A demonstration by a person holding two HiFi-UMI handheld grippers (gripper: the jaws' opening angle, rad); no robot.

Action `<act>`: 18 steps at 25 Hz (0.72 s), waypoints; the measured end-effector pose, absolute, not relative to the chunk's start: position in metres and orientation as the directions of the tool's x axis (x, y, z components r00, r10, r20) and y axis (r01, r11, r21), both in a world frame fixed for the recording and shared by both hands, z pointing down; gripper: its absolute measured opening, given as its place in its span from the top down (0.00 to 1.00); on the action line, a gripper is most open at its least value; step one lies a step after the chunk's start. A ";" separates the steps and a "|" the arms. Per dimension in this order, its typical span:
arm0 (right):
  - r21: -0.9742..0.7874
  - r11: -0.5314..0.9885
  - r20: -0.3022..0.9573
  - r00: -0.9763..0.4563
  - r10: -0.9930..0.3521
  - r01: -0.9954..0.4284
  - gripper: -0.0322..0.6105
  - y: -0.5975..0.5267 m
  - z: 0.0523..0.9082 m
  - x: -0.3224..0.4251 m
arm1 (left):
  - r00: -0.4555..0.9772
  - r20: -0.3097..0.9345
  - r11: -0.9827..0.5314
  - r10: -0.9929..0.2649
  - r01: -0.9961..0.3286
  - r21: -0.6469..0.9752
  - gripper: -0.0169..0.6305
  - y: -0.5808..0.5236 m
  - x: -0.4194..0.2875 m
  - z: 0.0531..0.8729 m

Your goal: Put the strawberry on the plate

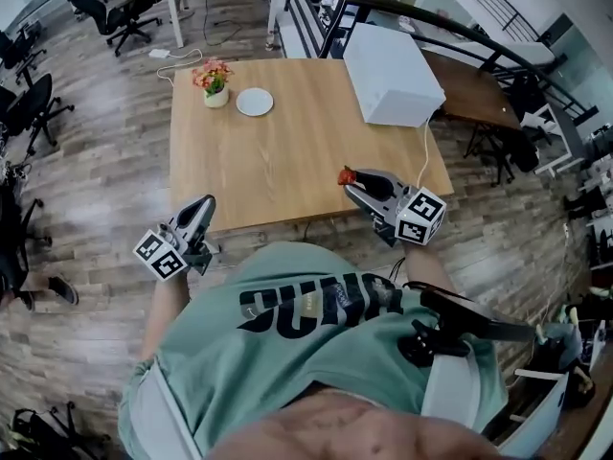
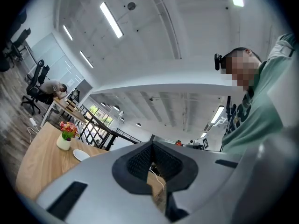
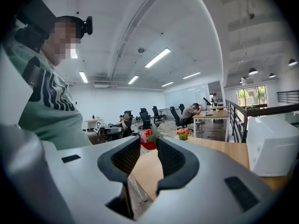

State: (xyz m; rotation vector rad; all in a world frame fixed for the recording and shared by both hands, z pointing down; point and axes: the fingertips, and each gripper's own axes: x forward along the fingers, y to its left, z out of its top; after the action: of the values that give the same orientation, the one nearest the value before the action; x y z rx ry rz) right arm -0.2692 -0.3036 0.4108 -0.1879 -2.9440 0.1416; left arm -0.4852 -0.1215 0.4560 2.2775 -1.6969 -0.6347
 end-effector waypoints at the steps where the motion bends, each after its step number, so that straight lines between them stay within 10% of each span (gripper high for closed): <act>1: -0.102 0.987 0.186 -0.973 0.140 0.123 0.76 -0.307 0.411 -0.276 | 0.232 -0.206 -0.301 -0.951 -0.850 0.433 0.97 -0.124 -0.490 0.457; 18: -0.129 0.900 0.100 -0.897 0.430 0.417 0.76 -0.475 0.442 -0.365 | -0.037 -0.116 -0.015 -0.992 -0.909 0.417 0.97 -0.244 -0.511 0.451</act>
State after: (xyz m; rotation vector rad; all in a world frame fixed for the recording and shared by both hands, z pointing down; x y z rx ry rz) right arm -0.3653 -0.4749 0.4423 -0.6584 -2.9382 0.1581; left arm -0.5110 -0.2445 0.4512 2.0168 -2.0409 -0.5711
